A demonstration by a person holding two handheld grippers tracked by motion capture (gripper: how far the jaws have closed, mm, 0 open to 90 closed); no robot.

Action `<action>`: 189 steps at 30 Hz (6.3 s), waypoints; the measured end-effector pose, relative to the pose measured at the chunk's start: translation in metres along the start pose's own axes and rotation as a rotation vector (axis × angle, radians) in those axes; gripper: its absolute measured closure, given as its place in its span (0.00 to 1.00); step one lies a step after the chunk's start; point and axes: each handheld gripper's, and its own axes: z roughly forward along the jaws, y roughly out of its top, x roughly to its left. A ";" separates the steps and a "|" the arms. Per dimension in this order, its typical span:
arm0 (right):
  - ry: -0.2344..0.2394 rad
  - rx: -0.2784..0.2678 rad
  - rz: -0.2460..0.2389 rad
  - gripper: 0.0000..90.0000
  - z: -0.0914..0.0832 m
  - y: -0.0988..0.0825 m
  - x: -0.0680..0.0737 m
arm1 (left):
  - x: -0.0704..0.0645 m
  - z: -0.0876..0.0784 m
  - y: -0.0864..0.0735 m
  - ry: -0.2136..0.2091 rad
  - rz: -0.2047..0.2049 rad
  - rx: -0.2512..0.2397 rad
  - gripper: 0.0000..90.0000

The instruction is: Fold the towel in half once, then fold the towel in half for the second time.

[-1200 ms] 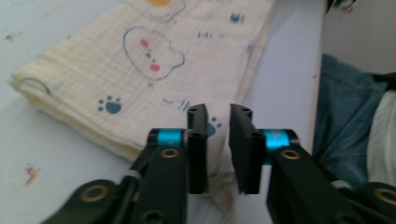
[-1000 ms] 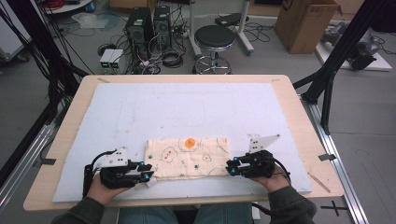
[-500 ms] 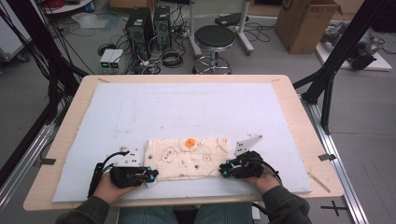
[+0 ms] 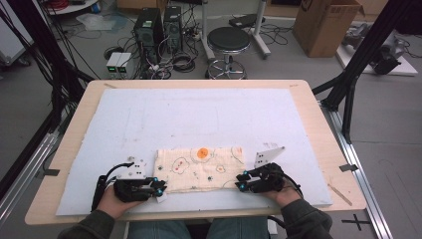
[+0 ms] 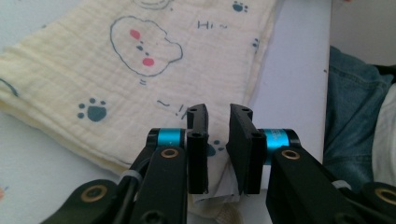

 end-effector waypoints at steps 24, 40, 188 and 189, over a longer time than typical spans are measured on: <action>-0.108 -0.150 0.092 0.43 -0.015 0.011 -0.010 | 0.008 -0.010 0.004 0.059 -0.053 -0.078 0.64; -0.163 -0.165 0.096 0.33 -0.015 0.014 -0.011 | 0.012 -0.011 0.006 0.106 -0.082 -0.088 0.49; -0.284 -0.046 0.377 0.94 0.011 0.074 -0.142 | 0.138 0.033 0.068 0.389 -0.321 -0.072 0.95; -0.280 -0.048 0.378 0.94 0.010 0.074 -0.141 | 0.137 0.032 0.068 0.388 -0.317 -0.085 0.95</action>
